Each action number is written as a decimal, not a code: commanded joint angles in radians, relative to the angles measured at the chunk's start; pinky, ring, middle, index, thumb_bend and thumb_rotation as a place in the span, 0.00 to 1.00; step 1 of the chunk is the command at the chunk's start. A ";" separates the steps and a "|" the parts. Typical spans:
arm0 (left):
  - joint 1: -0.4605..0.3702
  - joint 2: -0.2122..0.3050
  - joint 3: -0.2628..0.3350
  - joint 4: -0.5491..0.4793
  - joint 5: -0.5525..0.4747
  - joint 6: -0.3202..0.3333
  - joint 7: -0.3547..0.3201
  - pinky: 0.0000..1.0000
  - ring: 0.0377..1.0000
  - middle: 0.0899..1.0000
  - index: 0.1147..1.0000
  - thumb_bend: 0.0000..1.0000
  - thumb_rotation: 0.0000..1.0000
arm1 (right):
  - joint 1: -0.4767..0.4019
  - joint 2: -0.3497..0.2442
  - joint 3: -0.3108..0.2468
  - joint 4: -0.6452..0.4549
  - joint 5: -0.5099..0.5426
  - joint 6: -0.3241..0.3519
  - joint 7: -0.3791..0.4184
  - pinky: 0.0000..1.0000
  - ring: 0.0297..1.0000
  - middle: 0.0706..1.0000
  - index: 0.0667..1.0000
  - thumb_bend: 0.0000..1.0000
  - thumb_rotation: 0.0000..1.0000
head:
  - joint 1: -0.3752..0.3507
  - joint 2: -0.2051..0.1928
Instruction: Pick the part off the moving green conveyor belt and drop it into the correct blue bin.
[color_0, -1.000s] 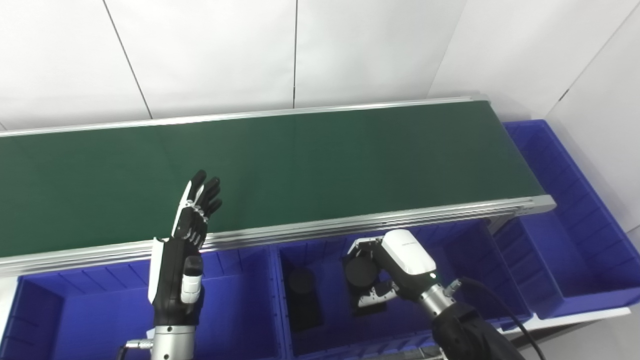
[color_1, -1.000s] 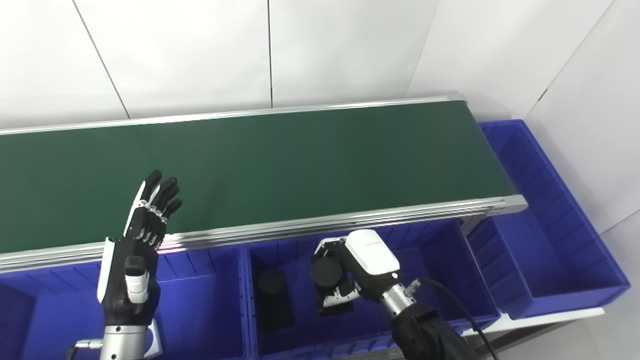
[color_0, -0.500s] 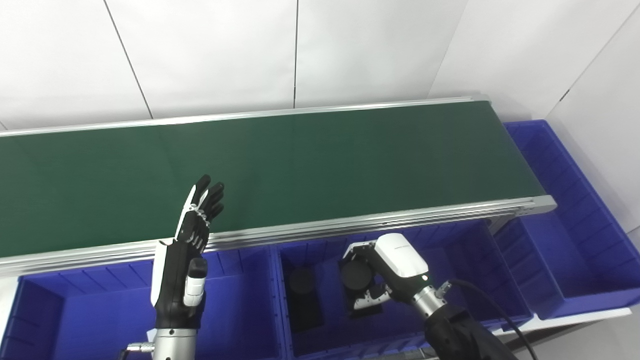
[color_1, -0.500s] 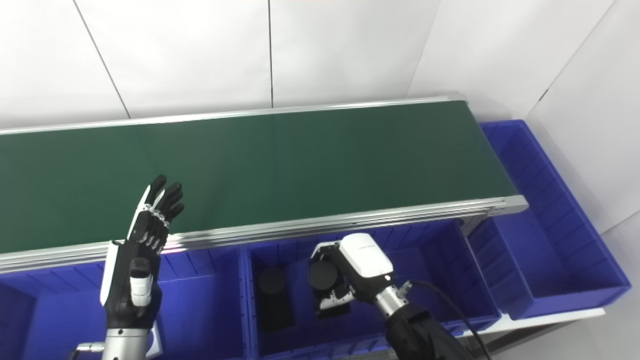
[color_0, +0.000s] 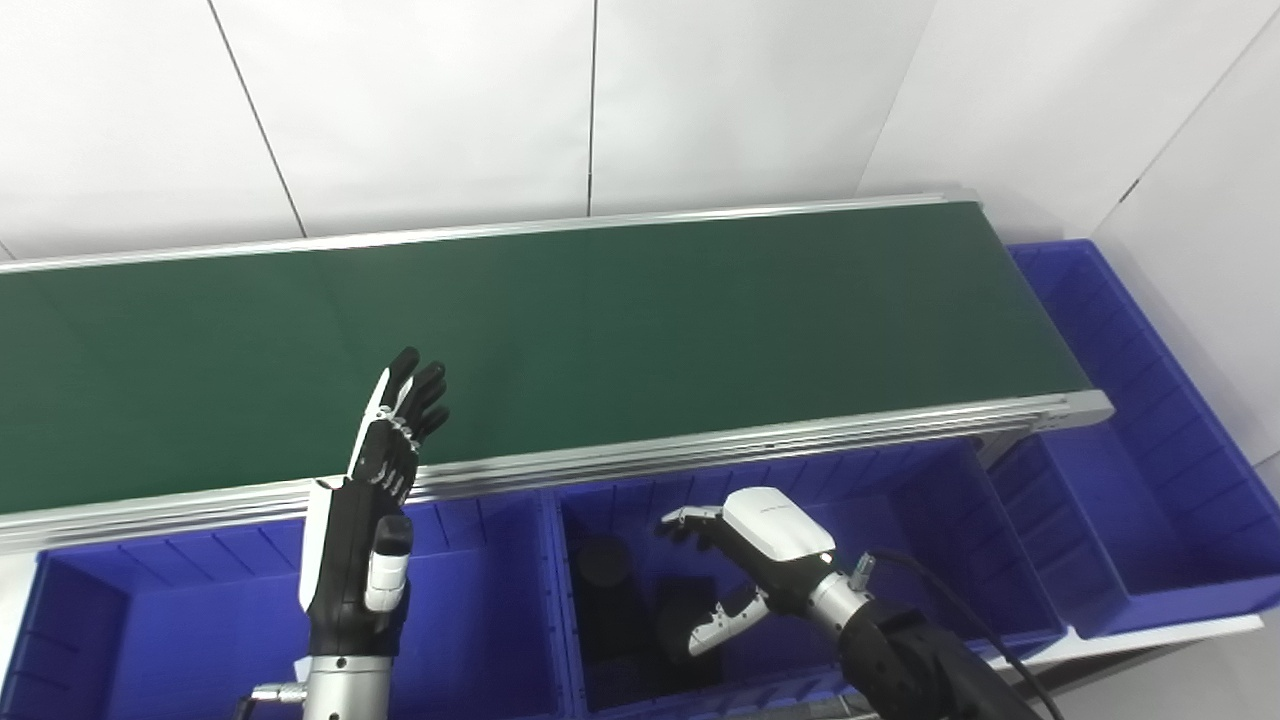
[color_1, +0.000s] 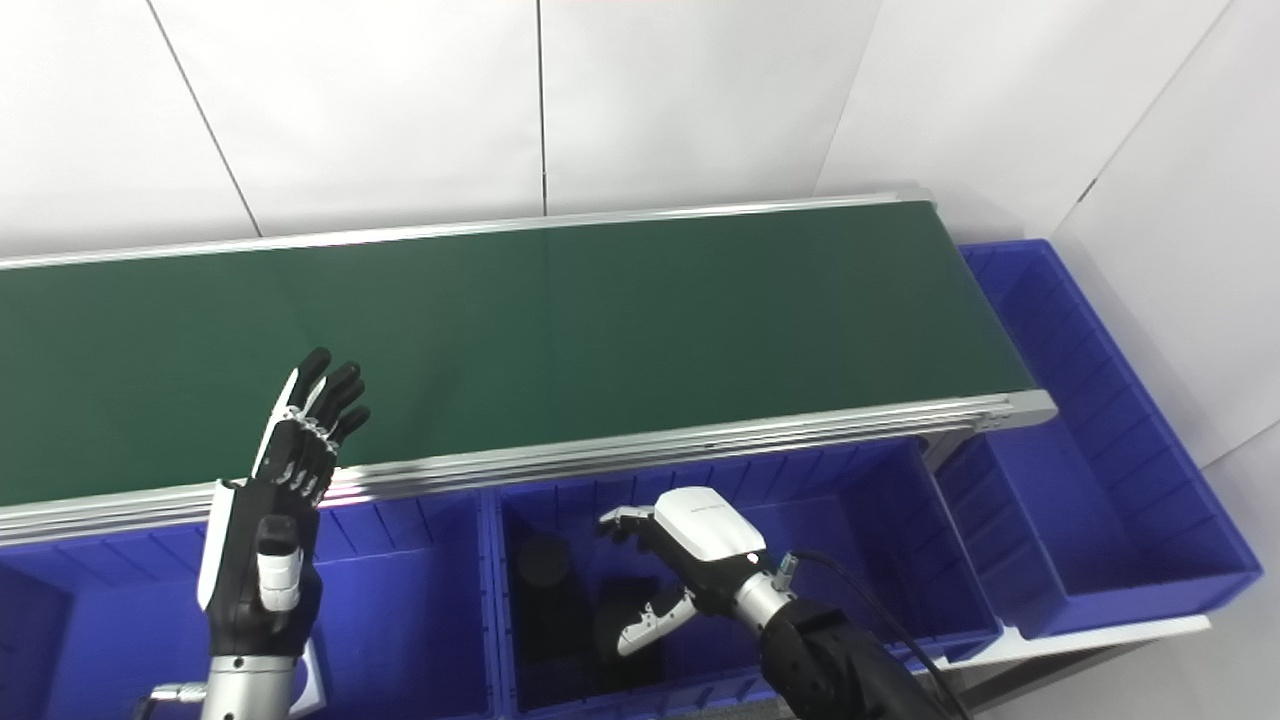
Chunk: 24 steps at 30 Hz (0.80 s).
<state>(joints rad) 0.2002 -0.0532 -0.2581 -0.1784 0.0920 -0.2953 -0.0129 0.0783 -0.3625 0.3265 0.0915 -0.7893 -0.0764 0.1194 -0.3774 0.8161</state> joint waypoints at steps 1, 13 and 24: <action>-0.010 -0.008 0.000 -0.026 0.002 -0.032 -0.006 0.87 0.89 0.89 0.93 0.80 1.00 | -0.005 -0.012 -0.011 -0.045 0.016 0.021 0.006 0.59 0.76 0.83 0.84 1.00 0.62 | -0.001 0.001; -0.010 -0.007 0.001 -0.025 -0.005 -0.031 -0.011 0.88 0.91 0.90 0.94 0.81 1.00 | 0.021 -0.021 -0.027 -0.097 0.009 0.022 0.011 0.58 0.73 0.82 0.83 1.00 0.62 | 0.000 -0.001; -0.011 -0.012 0.004 -0.007 0.006 -0.043 -0.003 0.86 0.90 0.90 0.94 0.80 1.00 | 0.068 -0.022 -0.082 -0.322 0.099 -0.006 0.021 0.45 0.57 0.67 0.73 1.00 0.65 | 0.031 -0.007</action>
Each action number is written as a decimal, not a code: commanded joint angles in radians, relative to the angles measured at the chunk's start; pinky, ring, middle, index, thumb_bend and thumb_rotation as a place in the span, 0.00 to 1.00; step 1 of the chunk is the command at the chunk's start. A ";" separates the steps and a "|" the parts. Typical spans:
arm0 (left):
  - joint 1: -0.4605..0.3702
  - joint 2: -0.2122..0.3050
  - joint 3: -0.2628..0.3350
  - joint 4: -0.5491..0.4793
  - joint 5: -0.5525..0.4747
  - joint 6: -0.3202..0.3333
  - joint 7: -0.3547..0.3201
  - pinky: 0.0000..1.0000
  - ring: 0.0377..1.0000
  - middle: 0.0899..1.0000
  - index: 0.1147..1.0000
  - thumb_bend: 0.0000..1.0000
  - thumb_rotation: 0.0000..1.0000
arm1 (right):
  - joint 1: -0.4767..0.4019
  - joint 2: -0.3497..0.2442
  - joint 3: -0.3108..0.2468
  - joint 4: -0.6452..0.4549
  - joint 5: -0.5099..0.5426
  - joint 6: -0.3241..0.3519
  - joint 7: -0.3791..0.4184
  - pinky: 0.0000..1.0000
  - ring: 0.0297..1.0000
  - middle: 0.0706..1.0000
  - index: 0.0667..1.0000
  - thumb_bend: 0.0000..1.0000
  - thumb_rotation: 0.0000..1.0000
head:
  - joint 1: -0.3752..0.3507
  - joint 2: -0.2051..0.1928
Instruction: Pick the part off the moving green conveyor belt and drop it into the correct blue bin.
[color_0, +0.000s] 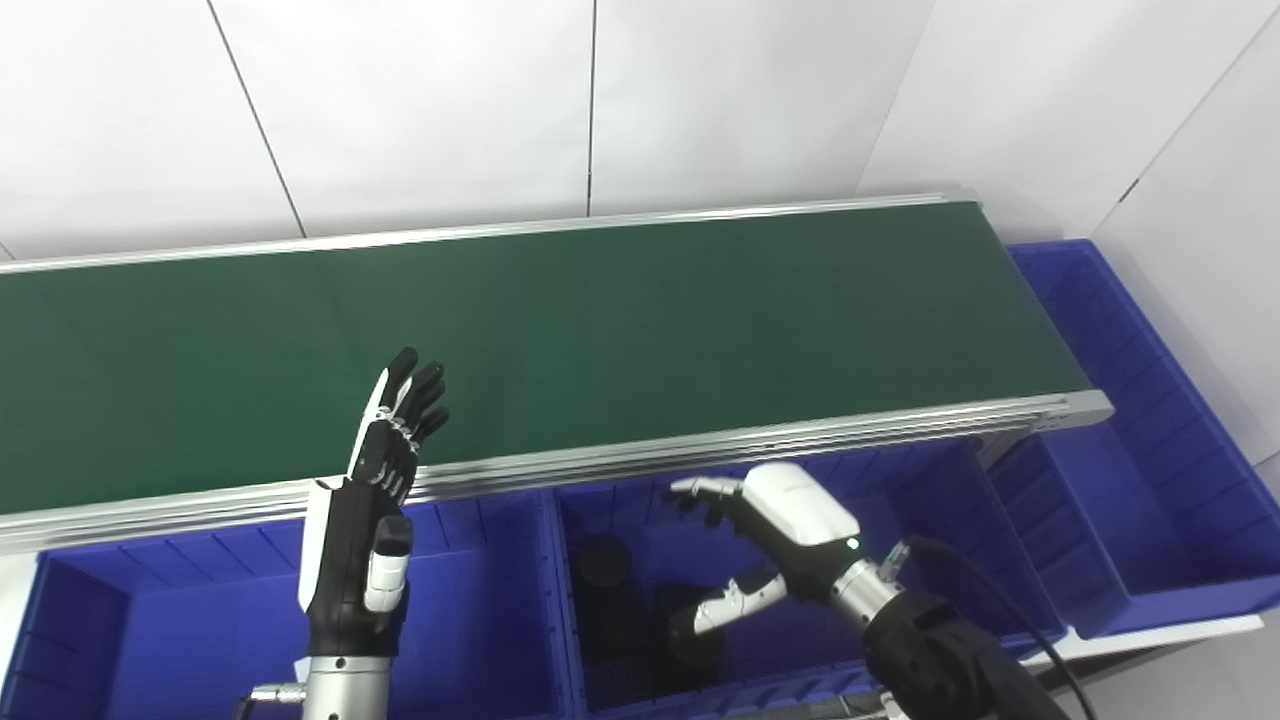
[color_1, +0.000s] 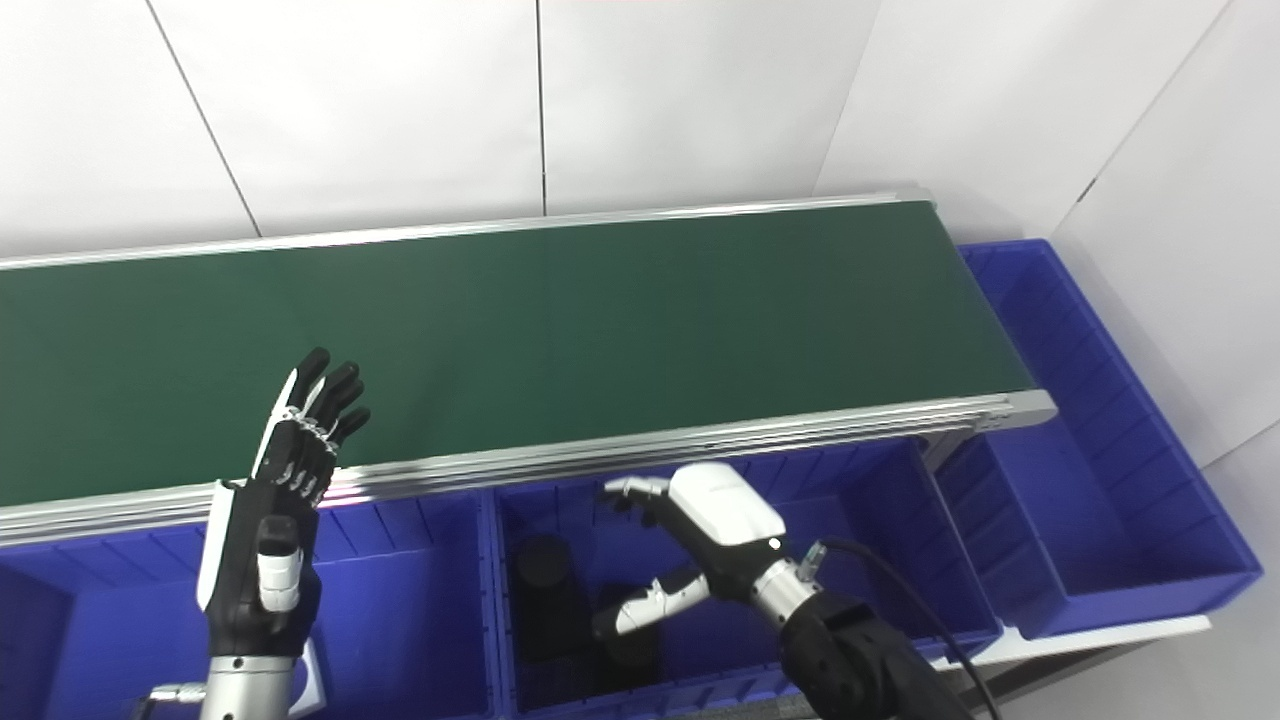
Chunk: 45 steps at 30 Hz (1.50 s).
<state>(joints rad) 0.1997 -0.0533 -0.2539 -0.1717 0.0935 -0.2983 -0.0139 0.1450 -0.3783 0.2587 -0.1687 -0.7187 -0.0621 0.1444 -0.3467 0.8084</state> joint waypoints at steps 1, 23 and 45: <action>-0.011 -0.012 0.000 -0.011 0.004 -0.041 -0.002 0.87 0.90 0.90 0.94 0.80 1.00 | 0.005 -0.009 -0.017 -0.095 0.045 -0.013 0.012 0.43 0.54 0.64 0.71 1.00 0.65 | 0.008 0.001; -0.003 -0.026 0.002 0.085 0.074 -0.133 0.027 0.83 0.88 0.90 0.93 0.71 1.00 | 0.086 0.301 -0.089 -0.131 0.536 -0.218 -0.161 0.76 0.83 0.87 0.86 1.00 1.00 | 0.231 -0.026; 0.036 0.011 -0.011 0.127 0.090 -0.155 0.014 0.86 0.90 0.90 0.91 0.72 0.98 | 0.108 0.383 -0.075 0.032 0.660 -0.229 -0.128 0.98 0.96 0.97 0.95 1.00 1.00 | 0.329 -0.038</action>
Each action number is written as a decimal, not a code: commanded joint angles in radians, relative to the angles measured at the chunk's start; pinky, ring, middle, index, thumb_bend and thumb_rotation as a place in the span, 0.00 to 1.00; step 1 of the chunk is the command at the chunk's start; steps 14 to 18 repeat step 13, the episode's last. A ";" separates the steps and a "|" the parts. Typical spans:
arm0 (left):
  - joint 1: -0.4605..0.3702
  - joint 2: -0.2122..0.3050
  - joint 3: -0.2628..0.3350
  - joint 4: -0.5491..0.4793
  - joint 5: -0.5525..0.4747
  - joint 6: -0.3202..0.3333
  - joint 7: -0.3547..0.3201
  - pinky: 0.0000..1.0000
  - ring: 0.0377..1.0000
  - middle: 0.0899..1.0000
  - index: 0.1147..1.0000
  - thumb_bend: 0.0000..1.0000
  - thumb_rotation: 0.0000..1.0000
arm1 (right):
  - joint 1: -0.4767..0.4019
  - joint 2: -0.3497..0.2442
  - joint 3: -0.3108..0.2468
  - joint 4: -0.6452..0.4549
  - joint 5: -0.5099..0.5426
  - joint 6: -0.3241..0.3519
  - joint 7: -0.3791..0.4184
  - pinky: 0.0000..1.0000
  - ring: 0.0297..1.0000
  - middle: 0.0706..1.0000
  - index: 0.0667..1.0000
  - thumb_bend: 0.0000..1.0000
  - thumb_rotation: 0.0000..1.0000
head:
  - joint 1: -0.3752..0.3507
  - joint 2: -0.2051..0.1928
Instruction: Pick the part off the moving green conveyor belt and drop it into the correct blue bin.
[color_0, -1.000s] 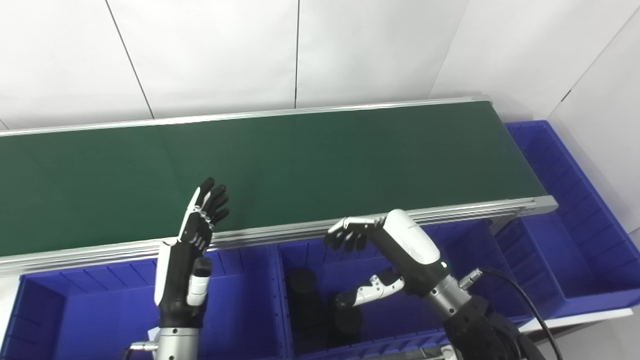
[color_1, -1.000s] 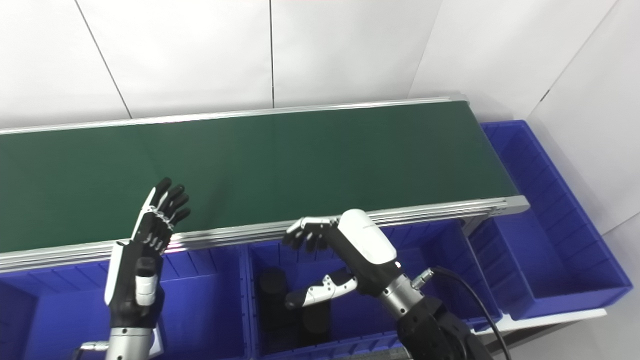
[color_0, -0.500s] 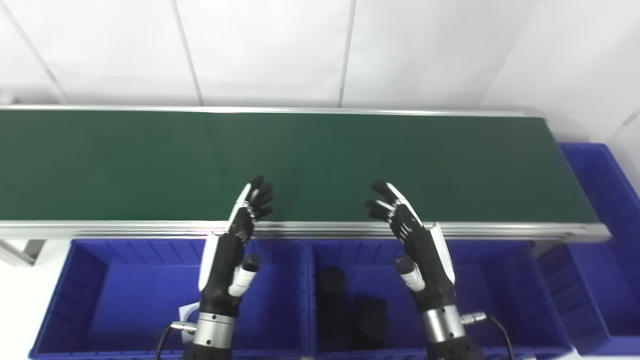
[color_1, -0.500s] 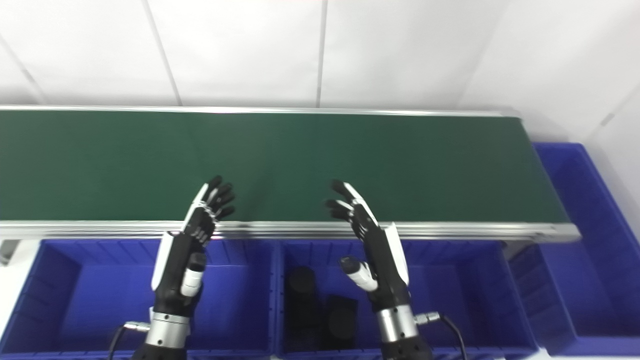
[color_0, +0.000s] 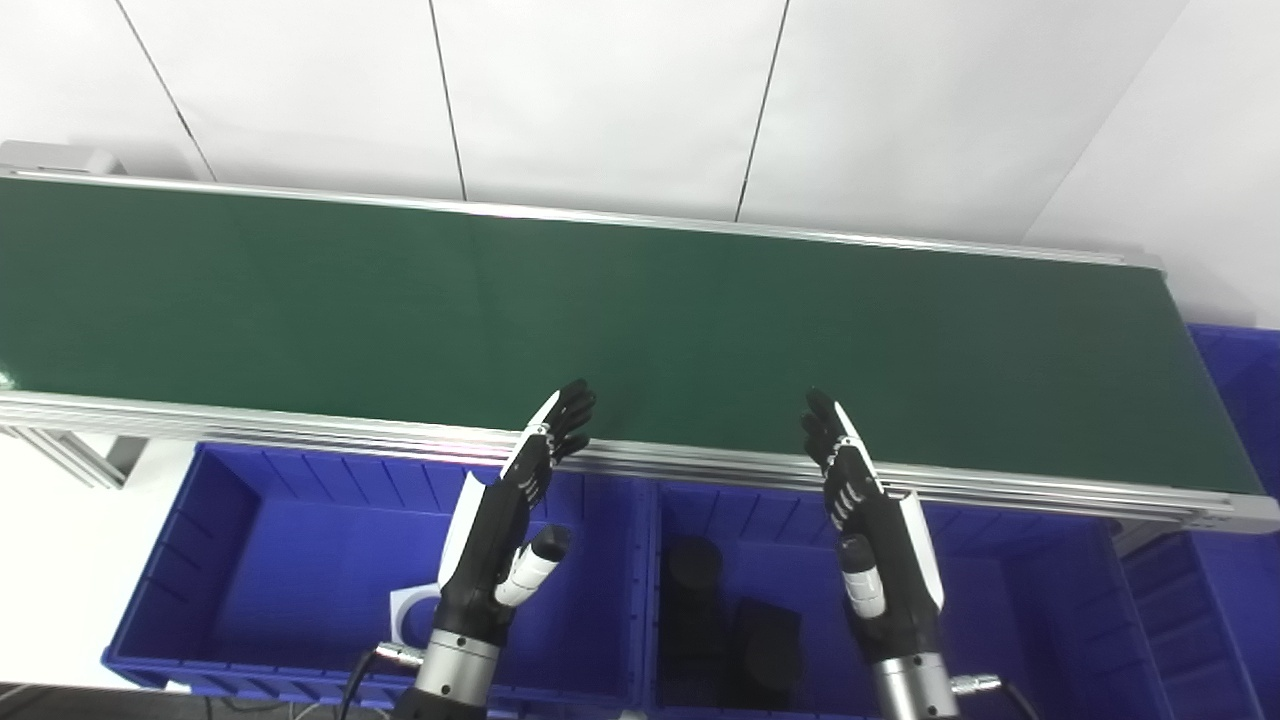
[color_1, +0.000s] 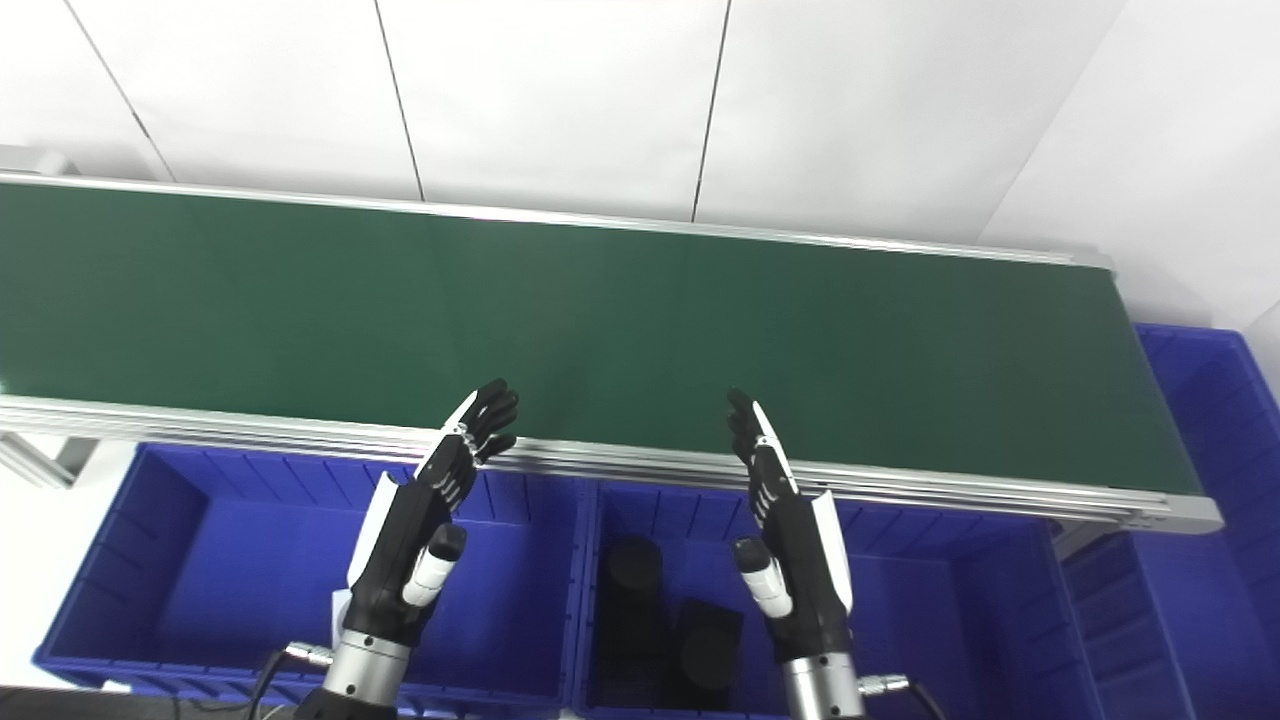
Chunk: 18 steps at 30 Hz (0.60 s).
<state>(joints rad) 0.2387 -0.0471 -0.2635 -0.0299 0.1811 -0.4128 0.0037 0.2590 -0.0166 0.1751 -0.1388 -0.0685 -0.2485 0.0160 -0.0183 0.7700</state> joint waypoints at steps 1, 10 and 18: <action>-0.002 0.009 0.001 -0.012 0.003 -0.038 -0.005 0.86 0.90 0.91 0.91 0.71 0.99 | -0.008 0.028 0.010 0.022 0.007 -0.050 0.000 0.98 0.96 0.96 0.95 1.00 1.00 | -0.006 0.003; 0.003 0.039 0.003 0.074 0.001 -0.045 -0.015 0.87 0.90 0.91 0.92 0.76 0.99 | -0.004 0.074 0.014 0.124 -0.058 -0.090 -0.036 0.96 0.92 0.93 0.93 1.00 1.00 | -0.039 0.014; 0.008 0.049 0.006 0.081 -0.002 -0.046 -0.019 0.86 0.89 0.90 0.92 0.76 0.99 | 0.008 0.102 0.028 0.136 -0.069 -0.085 -0.051 0.93 0.92 0.92 0.92 1.00 1.00 | -0.067 0.019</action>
